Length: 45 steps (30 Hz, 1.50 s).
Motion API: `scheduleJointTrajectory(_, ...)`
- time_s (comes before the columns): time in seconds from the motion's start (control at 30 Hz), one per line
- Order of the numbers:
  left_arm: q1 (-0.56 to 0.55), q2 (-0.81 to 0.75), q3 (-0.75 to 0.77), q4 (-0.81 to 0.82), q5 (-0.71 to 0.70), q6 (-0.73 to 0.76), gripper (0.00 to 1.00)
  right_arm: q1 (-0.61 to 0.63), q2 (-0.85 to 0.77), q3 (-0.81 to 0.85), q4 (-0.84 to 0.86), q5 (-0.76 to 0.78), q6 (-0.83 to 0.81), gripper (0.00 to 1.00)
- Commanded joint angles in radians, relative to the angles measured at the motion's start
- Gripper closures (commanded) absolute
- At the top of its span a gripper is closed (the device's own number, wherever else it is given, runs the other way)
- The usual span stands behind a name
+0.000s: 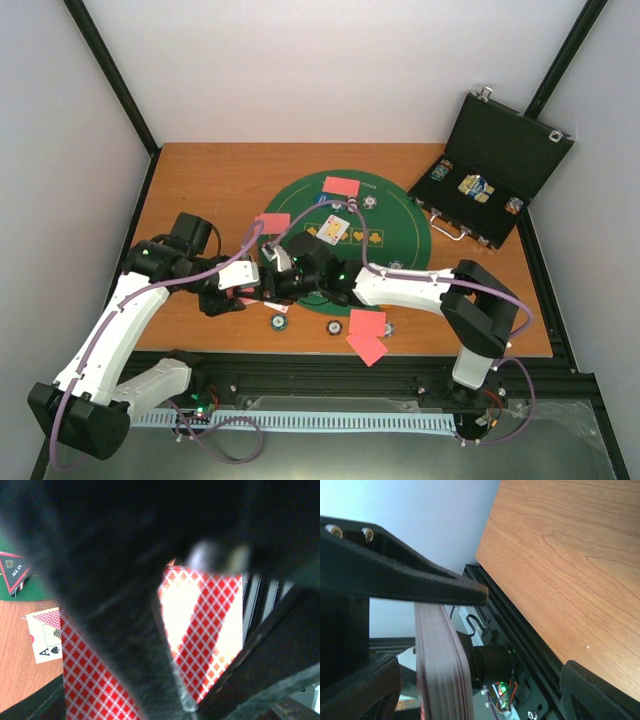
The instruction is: Distribute texas hold em gaming equipment
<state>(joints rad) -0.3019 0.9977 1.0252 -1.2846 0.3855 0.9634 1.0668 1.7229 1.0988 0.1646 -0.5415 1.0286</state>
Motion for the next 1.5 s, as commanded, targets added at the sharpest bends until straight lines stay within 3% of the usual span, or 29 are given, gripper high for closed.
scheduleJointTrajectory(0.0, 0.001, -0.017, 0.037, -0.019, 0.017, 0.002, 0.47, 0.013, 0.038, 0.039, 0.085, -0.020, 0.035, 0.15)
scheduleJointTrajectory(0.2, 0.001, -0.018, 0.049, -0.025, 0.018, 0.003, 0.47, -0.001, 0.059, 0.028, 0.063, -0.023, 0.029, 0.18)
scheduleJointTrajectory(0.57, 0.001, -0.022, 0.058, -0.027, 0.018, 0.003, 0.48, -0.058, -0.006, -0.101, 0.038, -0.022, 0.009, 0.43)
scheduleJointTrajectory(0.8, 0.000, -0.013, 0.067, -0.024, 0.023, 0.000, 0.48, -0.078, -0.039, -0.118, -0.011, -0.019, -0.015, 0.49)
scheduleJointTrajectory(1.07, 0.001, -0.009, 0.051, -0.005, 0.016, -0.001, 0.48, -0.090, -0.113, -0.111, -0.064, -0.010, -0.031, 0.76)
scheduleJointTrajectory(1.3, 0.000, 0.005, 0.049, 0.005, 0.014, -0.006, 0.48, -0.110, -0.184, -0.064, -0.227, 0.023, -0.113, 0.97)
scheduleJointTrajectory(1.47, 0.001, 0.004, 0.049, 0.003, 0.015, -0.006, 0.48, -0.210, -0.275, -0.039, -0.419, 0.066, -0.218, 0.97)
